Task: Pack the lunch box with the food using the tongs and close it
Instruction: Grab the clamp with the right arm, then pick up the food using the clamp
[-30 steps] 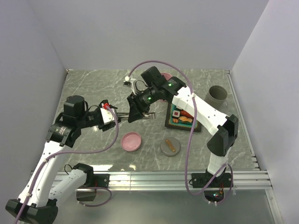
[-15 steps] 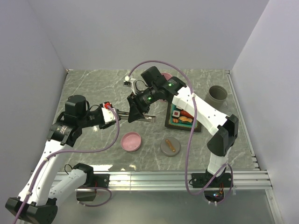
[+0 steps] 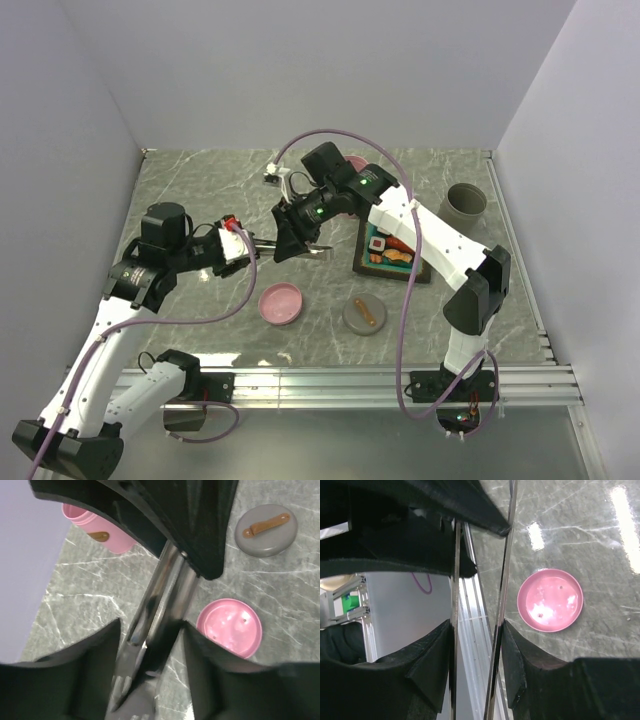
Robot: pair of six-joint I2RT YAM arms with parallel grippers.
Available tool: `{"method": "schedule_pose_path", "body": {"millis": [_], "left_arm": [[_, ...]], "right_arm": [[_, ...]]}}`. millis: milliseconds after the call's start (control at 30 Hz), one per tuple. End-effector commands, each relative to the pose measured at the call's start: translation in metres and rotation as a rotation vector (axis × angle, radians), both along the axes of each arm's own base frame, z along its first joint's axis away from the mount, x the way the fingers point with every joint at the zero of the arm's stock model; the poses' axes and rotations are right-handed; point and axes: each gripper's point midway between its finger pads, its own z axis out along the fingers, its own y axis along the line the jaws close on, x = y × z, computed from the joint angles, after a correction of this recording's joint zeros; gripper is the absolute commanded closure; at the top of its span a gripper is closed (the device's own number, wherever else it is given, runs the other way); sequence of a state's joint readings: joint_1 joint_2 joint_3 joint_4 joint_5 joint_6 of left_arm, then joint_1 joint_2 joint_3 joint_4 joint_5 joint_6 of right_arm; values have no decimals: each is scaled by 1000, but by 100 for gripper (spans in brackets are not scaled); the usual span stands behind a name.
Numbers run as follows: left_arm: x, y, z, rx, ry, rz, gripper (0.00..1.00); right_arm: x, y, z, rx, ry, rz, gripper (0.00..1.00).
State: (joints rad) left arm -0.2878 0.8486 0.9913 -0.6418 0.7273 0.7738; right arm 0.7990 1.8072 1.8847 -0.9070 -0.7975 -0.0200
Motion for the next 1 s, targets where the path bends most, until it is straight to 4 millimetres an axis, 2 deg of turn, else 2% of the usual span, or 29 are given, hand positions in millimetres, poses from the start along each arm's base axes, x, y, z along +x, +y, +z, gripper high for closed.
{"method": "schedule_pose_path", "body": {"millis": [0, 33, 133, 233, 333, 367, 433, 533, 567, 667, 733, 767, 833, 867, 933, 967], "left_arm": [[7, -2, 19, -34, -64, 13, 38], [6, -3, 21, -41, -64, 10, 28], [2, -5, 39, -75, -62, 10, 15], [-2, -7, 50, -112, -45, 8, 10], [-8, -12, 73, -203, -35, 16, 7], [-10, -13, 88, -263, -33, 27, 6], [-14, -14, 104, -321, -28, 38, 5], [-19, -15, 127, -426, 20, 56, 3], [-21, -15, 132, -469, 63, 69, 3], [-21, -13, 146, -563, 125, 100, 2], [-21, -11, 154, -620, 163, 114, 2], [-20, -11, 155, -634, 181, 117, 2], [-18, -9, 158, -656, 218, 126, 1], [-14, -10, 155, -670, 259, 137, 1], [-12, -10, 154, -680, 292, 140, 1], [-11, -10, 154, -690, 310, 139, 1]], "right_arm": [[-9, 6, 23, 53, -40, 32, 52], [-8, 5, 23, 51, -43, 27, 52], [-1, 2, 17, 27, -59, 0, 53], [8, -5, 14, 8, -83, -35, 53], [21, -17, 13, -3, -103, -83, 53], [27, -26, 15, -9, -118, -107, 53], [34, -37, 18, -15, -136, -132, 52], [45, -62, 26, -33, -169, -171, 51], [47, -76, 31, -47, -191, -188, 51], [44, -103, 34, -72, -257, -202, 50], [49, -125, 32, -96, -282, -242, 49], [41, -138, 28, -109, -289, -238, 48], [40, -158, 23, -136, -305, -272, 48], [31, -169, 18, -152, -320, -272, 46], [31, -191, 11, -194, -350, -319, 44], [27, -200, -1, -226, -346, -324, 43]]}}
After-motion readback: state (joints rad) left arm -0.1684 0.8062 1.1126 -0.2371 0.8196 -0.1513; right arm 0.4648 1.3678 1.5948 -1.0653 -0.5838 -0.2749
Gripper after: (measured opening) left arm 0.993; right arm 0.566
